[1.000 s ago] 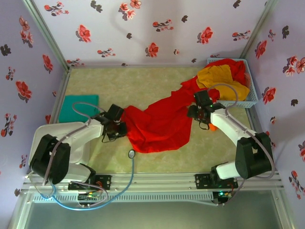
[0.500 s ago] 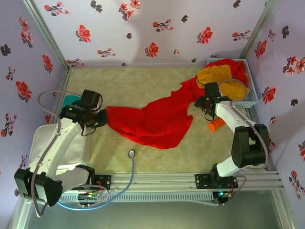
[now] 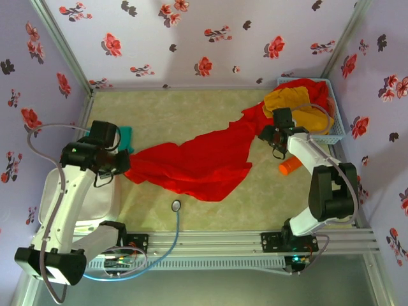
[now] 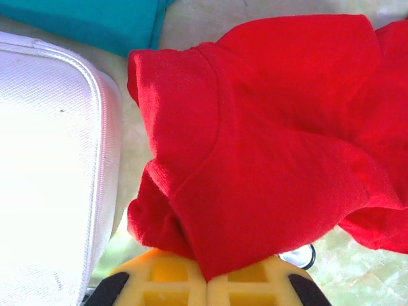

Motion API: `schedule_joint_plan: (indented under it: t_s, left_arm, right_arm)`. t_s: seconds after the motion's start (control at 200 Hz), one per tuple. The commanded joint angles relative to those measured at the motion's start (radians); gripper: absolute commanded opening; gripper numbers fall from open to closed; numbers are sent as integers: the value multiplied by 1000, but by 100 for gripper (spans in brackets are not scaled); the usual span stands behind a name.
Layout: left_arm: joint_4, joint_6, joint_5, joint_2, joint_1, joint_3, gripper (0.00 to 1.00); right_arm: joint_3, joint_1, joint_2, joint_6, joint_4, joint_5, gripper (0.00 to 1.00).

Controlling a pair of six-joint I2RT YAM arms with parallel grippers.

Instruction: Fold and stack the t-shirts

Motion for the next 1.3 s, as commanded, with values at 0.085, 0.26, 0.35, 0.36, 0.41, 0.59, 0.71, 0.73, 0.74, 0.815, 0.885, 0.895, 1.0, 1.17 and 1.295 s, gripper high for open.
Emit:
schedule_joint_plan:
  t_s: [0.085, 0.26, 0.35, 0.36, 0.41, 0.59, 0.71, 0.73, 0.74, 0.815, 0.885, 0.895, 1.0, 1.17, 1.295]
  left_arm:
    - [-81, 32, -15, -56, 42, 74, 0]
    - [-76, 29, 4, -65, 43, 36, 0]
    - [-57, 28, 34, -67, 44, 16, 0]
    - [-54, 28, 37, -67, 44, 13, 0]
    - [-45, 24, 46, -70, 44, 4, 0]
    - [-9, 15, 83, -76, 43, -44, 0]
    - [-4, 21, 87, -75, 43, -52, 0]
    - [-3, 23, 88, -76, 43, -51, 0]
    - [-3, 24, 88, -76, 43, -50, 0]
    - [5, 31, 95, -68, 44, -39, 0]
    - [19, 39, 101, -53, 44, -19, 0]
    - [20, 41, 102, -51, 44, -16, 0]
    - [62, 61, 120, -19, 43, 19, 0]
    - [116, 105, 124, 84, 44, 101, 0]
    - [110, 146, 116, 217, 44, 201, 0]
  right_arm:
    - [37, 11, 77, -12, 46, -180, 75]
    - [54, 47, 172, 2, 98, -240, 74]
    - [75, 78, 222, 5, 131, -275, 72]
    - [78, 81, 227, 5, 133, -276, 72]
    - [94, 103, 253, 9, 144, -278, 70]
    - [152, 147, 358, 33, 180, -285, 52]
    - [184, 147, 384, 34, 190, -303, 14]
    - [181, 146, 373, 35, 197, -298, 11]
    - [177, 147, 368, 34, 201, -294, 10]
    - [164, 144, 306, 22, 201, -240, 0]
    - [161, 140, 237, -2, 166, -187, 0]
    - [159, 137, 226, -5, 161, -179, 0]
    - [112, 111, 109, -20, 128, -113, 0]
    - [0, 14, -55, 2, 144, -84, 0]
    - [-56, -28, -127, 23, 157, -59, 0]
